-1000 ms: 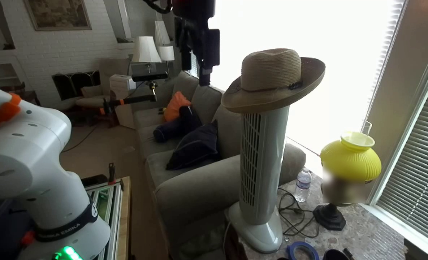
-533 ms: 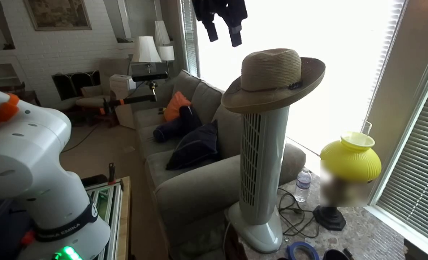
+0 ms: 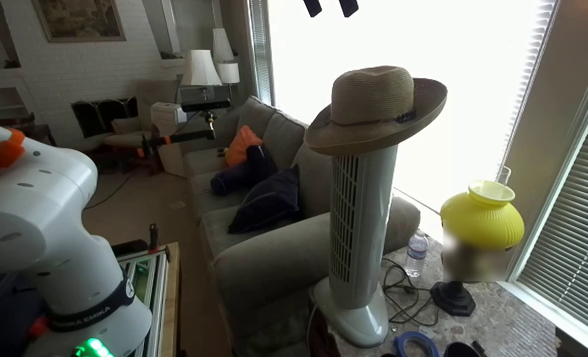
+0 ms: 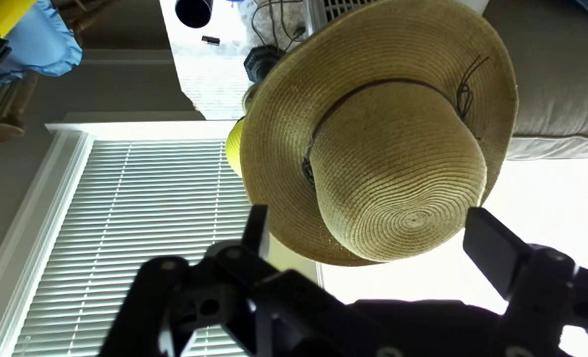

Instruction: Pick up the hat and put it on the sofa

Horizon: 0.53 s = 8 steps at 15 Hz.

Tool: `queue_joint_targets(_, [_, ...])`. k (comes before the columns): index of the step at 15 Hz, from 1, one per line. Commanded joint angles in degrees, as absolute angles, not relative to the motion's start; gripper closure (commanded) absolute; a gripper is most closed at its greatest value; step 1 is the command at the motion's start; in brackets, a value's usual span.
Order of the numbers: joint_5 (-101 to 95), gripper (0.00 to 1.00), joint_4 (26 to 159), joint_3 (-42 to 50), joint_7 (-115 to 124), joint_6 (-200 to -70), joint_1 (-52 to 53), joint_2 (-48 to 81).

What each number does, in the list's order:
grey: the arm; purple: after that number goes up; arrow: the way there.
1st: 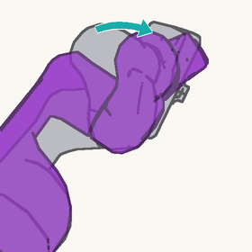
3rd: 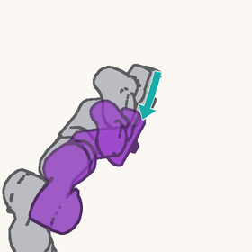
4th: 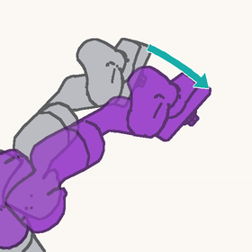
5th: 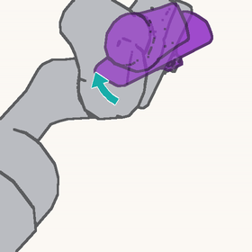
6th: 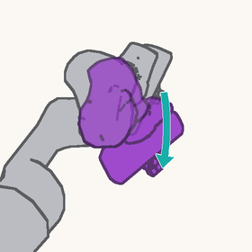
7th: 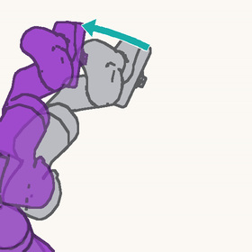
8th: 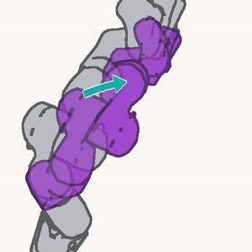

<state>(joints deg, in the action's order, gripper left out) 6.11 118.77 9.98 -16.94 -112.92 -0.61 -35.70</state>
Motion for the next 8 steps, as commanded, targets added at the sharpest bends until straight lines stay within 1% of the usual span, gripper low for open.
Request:
queue_joint_targets(1, [10.6,0.00,117.6,12.3,-19.7,-113.5,2.2,-33.5])
queue_joint_targets(8, [17.0,0.00,117.2,13.3,-18.8,-113.0,2.6,-28.4])
